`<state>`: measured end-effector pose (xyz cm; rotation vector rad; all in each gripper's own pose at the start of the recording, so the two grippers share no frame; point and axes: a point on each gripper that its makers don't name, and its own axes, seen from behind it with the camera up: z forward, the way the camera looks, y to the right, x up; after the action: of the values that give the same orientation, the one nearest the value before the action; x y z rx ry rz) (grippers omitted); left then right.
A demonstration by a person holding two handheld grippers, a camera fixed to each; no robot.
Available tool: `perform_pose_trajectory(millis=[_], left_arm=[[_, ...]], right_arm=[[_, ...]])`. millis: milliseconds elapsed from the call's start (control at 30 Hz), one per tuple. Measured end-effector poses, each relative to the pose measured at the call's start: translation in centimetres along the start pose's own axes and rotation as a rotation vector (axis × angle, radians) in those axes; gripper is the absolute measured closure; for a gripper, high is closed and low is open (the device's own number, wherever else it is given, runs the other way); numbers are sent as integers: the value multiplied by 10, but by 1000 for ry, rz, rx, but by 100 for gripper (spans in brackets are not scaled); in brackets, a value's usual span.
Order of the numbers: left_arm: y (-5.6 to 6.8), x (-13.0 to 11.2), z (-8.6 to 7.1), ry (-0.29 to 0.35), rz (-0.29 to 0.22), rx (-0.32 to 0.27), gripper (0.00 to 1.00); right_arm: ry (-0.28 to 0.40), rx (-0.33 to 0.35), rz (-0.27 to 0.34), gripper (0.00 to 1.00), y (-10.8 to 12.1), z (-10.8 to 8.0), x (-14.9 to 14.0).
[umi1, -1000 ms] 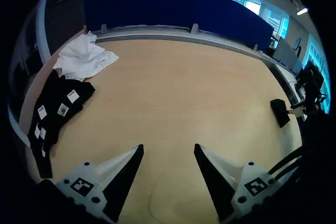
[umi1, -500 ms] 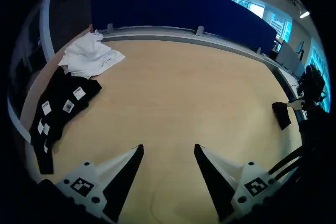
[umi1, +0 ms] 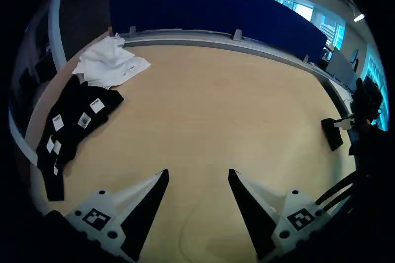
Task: Fold towel
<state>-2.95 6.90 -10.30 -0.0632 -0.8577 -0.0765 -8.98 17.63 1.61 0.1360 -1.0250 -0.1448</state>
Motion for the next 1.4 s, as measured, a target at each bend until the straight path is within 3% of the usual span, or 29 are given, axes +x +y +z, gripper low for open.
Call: perform_pose_trajectory(millis=[267,567,1033,1400], left_arm=[[-6,-4,-4,-3,-2,15,11],[-5,0,-4,1,-4,12,11],[2,8,-1,9,7,-14,11],[7,15,1,18,21,-30,11]], right_arm=[[-24,5,-9,0,-2,13,-8],[-17,-3,-8,0,0,10,-4],[75,-5,95,0,8,-20,15],[122,-20,109,0,4,-38,13]])
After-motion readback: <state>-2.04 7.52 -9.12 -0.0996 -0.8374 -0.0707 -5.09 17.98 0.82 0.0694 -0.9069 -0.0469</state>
